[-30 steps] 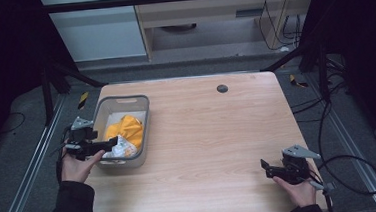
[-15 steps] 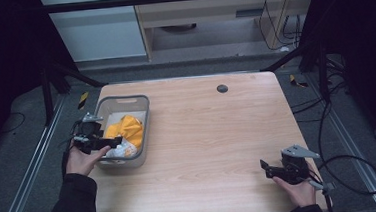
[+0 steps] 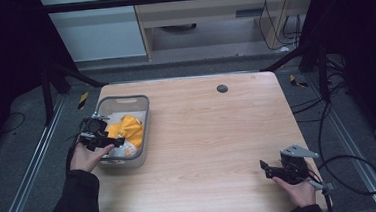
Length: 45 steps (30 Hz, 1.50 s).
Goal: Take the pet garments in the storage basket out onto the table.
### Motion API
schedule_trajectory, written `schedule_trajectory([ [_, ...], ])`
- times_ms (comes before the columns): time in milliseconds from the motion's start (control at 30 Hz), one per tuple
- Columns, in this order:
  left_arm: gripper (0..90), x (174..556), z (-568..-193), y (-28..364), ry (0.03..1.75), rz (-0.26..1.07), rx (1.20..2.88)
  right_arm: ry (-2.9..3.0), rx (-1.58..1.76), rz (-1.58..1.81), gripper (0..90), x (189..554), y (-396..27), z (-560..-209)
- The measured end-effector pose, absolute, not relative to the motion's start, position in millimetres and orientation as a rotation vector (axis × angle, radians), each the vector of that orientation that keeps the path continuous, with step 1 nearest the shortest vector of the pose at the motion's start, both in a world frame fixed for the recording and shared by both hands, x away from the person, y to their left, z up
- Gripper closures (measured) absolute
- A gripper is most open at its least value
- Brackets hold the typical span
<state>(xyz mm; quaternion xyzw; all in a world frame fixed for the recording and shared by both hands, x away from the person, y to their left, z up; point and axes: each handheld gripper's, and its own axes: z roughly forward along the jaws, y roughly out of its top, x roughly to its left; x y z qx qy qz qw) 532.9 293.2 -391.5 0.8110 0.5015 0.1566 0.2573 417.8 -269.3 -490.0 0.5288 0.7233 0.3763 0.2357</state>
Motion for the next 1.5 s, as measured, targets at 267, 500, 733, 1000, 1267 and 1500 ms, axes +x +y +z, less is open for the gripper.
schedule_trajectory([
  [267, 34.7, 539, -398, 288, 1.368, 0.405, 2.254, 1.99, 1.448, 1.035, 15.6, 418, -269, -490],
  [500, 42.2, 544, -407, 289, 1.386, 0.378, 2.272, 1.998, 1.439, 1.034, 15.9, 418, -269, -491],
  [733, 46.9, 547, -414, 290, 1.397, 0.33, 2.277, 2.003, 1.442, 1.031, 15.9, 418, -269, -491],
  [1000, 53.3, 550, -420, 293, 1.408, 0.279, 2.278, 2.008, 1.435, 1.026, 15.8, 419, -269, -492],
  [1267, 71.6, 549, -425, 295, 1.398, 0.273, 2.269, 2.012, 1.436, 1.023, 15.9, 419, -269, -492],
  [1500, 79.2, 546, -422, 296, 1.392, 0.313, 2.264, 2.014, 1.435, 1.021, 15.9, 419, -269, -492],
])
